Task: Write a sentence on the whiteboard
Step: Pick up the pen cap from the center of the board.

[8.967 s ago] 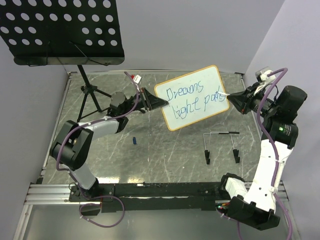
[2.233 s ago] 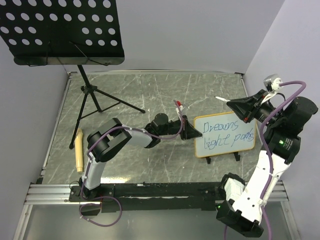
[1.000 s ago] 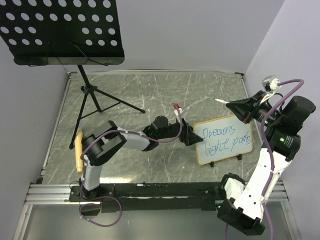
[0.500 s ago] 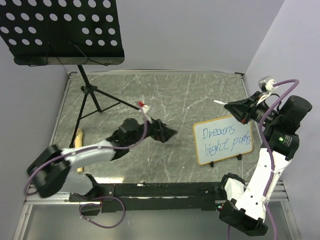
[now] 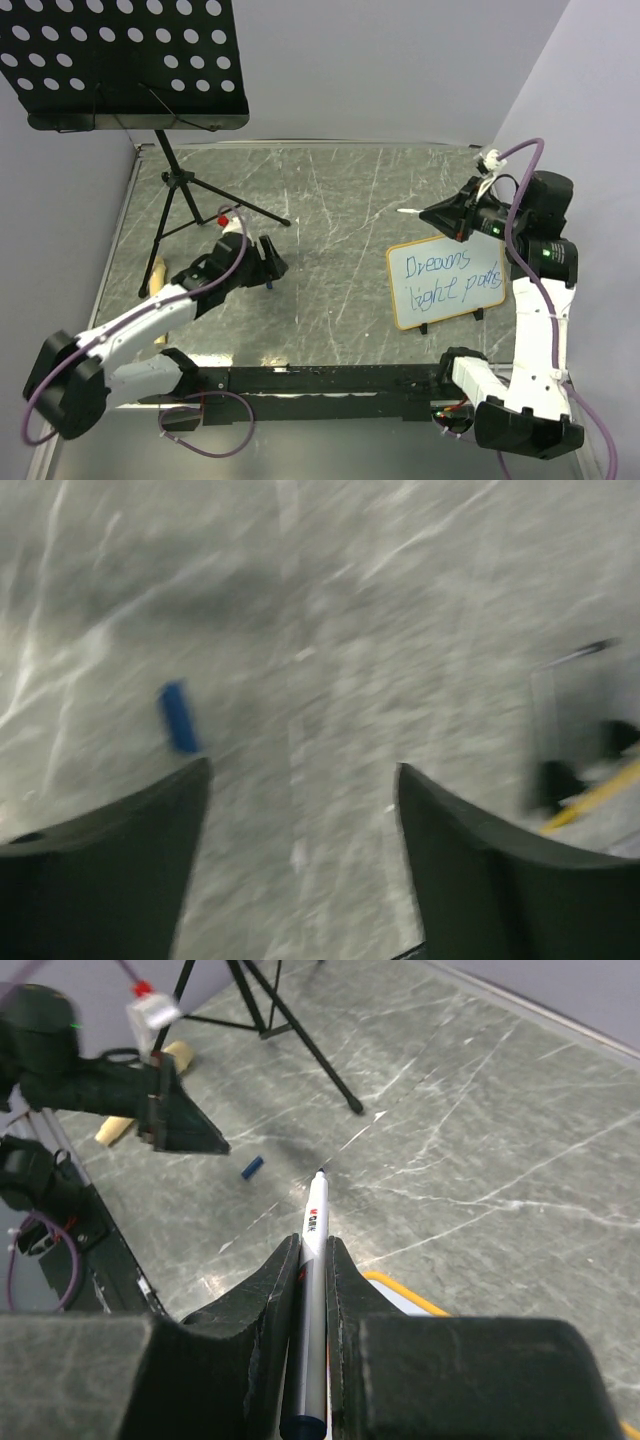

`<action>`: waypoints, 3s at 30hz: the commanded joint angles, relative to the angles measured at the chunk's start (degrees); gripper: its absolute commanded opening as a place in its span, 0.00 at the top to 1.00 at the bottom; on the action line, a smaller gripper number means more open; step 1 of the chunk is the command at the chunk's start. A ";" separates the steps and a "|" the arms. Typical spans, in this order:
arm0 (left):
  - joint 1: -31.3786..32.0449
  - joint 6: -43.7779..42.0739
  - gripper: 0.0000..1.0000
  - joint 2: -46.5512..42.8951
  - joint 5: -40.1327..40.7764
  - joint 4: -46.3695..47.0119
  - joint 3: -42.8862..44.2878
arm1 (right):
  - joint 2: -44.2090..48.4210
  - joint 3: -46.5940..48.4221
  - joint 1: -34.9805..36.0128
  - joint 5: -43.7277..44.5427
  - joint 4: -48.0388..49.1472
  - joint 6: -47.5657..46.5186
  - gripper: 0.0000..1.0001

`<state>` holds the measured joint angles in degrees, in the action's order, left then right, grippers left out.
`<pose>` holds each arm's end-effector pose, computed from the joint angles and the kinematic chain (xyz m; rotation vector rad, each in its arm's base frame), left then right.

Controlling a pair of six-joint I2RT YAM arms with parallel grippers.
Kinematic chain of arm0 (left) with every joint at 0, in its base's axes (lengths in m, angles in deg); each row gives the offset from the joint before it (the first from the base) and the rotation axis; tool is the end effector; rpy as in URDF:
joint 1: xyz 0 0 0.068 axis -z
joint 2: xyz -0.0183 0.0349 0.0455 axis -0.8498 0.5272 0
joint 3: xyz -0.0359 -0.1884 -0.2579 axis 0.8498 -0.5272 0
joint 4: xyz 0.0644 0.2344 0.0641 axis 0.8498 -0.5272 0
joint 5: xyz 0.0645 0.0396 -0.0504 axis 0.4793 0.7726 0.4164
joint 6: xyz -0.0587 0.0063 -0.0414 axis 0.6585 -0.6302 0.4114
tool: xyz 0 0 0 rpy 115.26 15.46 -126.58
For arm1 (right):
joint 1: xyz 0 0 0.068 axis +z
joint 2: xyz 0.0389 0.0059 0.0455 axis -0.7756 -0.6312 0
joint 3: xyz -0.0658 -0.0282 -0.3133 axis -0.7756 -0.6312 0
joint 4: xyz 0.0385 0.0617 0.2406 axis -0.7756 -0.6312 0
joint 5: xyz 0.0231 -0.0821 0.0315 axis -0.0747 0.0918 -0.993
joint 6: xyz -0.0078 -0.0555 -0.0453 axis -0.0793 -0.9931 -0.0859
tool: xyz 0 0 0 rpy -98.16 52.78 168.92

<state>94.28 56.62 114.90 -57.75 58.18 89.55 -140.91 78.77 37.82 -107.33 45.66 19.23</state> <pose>0.1746 -0.1204 0.2708 -0.2578 2.2146 -0.7271 0.1403 0.0224 0.4627 -0.6865 1.6752 0.7677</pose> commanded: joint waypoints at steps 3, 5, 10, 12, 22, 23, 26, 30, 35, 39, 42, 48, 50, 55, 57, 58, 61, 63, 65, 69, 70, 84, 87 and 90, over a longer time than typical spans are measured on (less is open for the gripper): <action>-0.06 0.15 0.36 8.53 3.53 -11.90 4.83 | -0.96 1.04 4.51 2.22 -0.08 -2.89 1.00; -0.06 -0.46 0.41 12.66 4.06 -12.95 7.45 | -1.48 0.69 5.56 2.05 0.36 -2.89 1.00; 0.38 -1.96 0.56 23.37 7.04 -18.04 13.88 | -1.93 -0.28 6.97 1.87 0.97 -3.16 1.00; 0.99 -1.79 0.57 25.50 8.53 -20.06 15.99 | -1.84 -0.89 6.97 1.78 1.50 -3.24 1.00; 3.36 -2.23 0.61 35.52 13.90 -26.48 23.46 | -1.31 -2.04 6.97 1.26 2.03 -3.33 1.00; 3.54 -2.23 0.61 35.88 13.99 -26.75 24.08 | -1.31 -2.13 6.97 1.17 2.03 -3.24 1.00; 4.07 -2.31 0.62 37.11 13.99 -27.37 24.00 | -1.22 -2.39 7.06 1.17 2.29 -3.07 1.00; 4.07 -3.02 0.65 38.86 14.25 -27.10 23.47 | -0.87 -2.57 7.06 1.17 2.29 -2.98 1.00; 4.24 -5.21 0.75 42.03 14.52 -27.98 24.52 | -0.61 -2.74 6.97 0.99 2.38 -2.89 1.00; 4.68 -6.70 0.80 42.56 14.87 -26.59 23.21 | -0.34 -3.36 7.06 0.90 2.47 -2.81 1.00; 5.12 -8.29 0.82 38.89 13.20 -21.86 20.31 | -0.52 -3.44 7.06 0.64 2.20 -3.15 1.00; 5.21 -12.33 0.81 28.17 7.23 -5.61 11.10 | -0.87 -3.80 7.06 -0.06 1.85 -3.15 1.00; 5.21 -14.00 0.80 26.39 4.51 -1.19 8.98 | -1.22 -3.80 7.15 -0.41 1.77 -2.98 1.00; 5.12 -15.58 0.76 25.15 0.73 6.81 5.01 | -2.01 -4.06 8.29 -1.20 1.50 -2.98 1.00; 5.21 -15.93 0.75 27.61 0.81 5.95 6.14 | -2.36 -3.97 8.64 -1.38 1.50 -2.81 1.00; 5.30 -15.85 0.74 28.49 1.33 3.59 6.76 | -2.63 -4.06 8.64 -1.29 1.50 -2.80 1.00; 6.87 -15.15 0.69 31.83 7.55 -5.08 10.89 | -3.07 -3.80 8.82 -1.47 1.41 -2.89 1.00; 9.06 -14.88 0.63 34.38 13.34 -9.59 14.48 | -3.07 -3.80 8.82 -1.56 1.59 -2.72 1.00; 10.22 -14.45 0.59 36.31 16.17 -13.54 16.86 | -3.33 -3.80 8.91 -1.64 1.76 -2.54 1.00; 11.89 -13.83 0.55 38.86 19.61 -17.16 19.77 | -3.42 -3.44 8.82 -1.65 1.50 -2.63 1.00; 12.33 -13.65 0.55 40.00 20.40 -18.04 20.38 | -3.42 -3.44 8.91 -1.65 1.50 -2.63 1.00; 17.78 -10.75 0.59 45.81 25.51 -26.05 27.60 | -2.54 -3.71 8.91 -1.65 1.59 -2.54 1.00; 17.69 -10.84 0.60 46.69 24.89 -25.35 27.51 | -2.54 -3.53 8.91 -1.73 1.59 -2.45 1.00; 17.61 -11.10 0.63 47.91 24.37 -24.73 27.51 | -2.45 -3.53 8.82 -1.73 1.50 -2.45 1.00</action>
<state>111.81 44.93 159.16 -31.68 36.28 117.57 -144.41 75.23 46.39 -107.25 46.05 16.98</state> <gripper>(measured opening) 0.386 0.188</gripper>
